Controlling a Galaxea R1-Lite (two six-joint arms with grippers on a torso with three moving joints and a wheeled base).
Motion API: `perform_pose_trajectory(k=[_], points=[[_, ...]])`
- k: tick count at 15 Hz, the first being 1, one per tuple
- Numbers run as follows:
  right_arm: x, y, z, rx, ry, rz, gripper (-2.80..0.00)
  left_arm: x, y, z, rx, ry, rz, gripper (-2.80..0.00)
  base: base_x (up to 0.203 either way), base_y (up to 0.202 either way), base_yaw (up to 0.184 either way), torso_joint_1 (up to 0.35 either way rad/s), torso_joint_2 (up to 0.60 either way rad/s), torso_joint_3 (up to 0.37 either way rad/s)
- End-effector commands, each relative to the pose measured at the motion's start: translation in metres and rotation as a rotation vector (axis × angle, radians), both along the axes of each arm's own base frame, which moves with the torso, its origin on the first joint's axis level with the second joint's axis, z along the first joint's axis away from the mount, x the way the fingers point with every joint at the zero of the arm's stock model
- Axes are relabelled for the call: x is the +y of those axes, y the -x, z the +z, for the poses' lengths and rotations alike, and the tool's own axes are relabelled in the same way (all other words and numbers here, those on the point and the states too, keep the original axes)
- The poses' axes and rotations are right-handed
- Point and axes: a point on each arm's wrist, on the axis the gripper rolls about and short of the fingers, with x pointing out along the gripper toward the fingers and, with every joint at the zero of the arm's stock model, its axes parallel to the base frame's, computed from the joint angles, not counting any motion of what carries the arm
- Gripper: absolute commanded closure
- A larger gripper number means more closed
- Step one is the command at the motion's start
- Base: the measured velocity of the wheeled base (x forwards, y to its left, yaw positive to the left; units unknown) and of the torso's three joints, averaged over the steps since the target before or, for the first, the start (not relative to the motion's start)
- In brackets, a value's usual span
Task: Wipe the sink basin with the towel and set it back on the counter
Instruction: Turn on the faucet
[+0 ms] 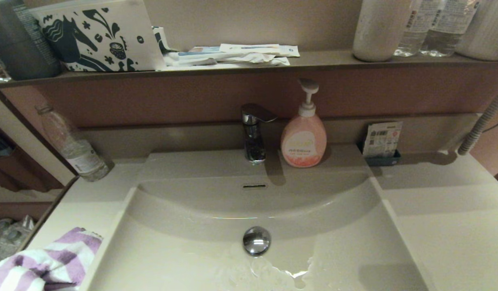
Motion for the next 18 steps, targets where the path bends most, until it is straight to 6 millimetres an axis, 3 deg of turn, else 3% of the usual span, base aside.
perform_pose_trajectory(k=[1,7,11,14,18], points=[[0.0,0.0,0.0,0.0,-0.001,0.0,0.0,0.0,0.0,0.0,-0.001,0.001,-0.001,0.0,0.0,0.0,0.0,0.0,0.0,0.0],[0.0,0.0,0.001,-0.005,0.0,-0.004,0.0,0.0,0.0,0.0,-0.001,0.001,0.0,0.0,0.0,0.0,0.0,0.0,0.0,0.0],[0.0,0.005,0.02,-0.054,0.02,0.005,0.0,0.0,0.0,0.0,-0.001,0.001,0.0,0.0,0.0,0.0,0.0,0.0,0.0,0.0],[0.0,0.002,0.043,-0.039,0.025,0.011,0.0,0.0,0.0,0.0,-0.001,0.001,0.0,0.0,0.0,0.0,0.0,0.0,0.0,0.0],[0.001,-0.018,0.099,0.006,0.022,0.067,0.0,0.0,0.0,0.0,-0.001,0.001,0.0,0.0,0.0,0.0,0.0,0.0,0.0,0.0]])
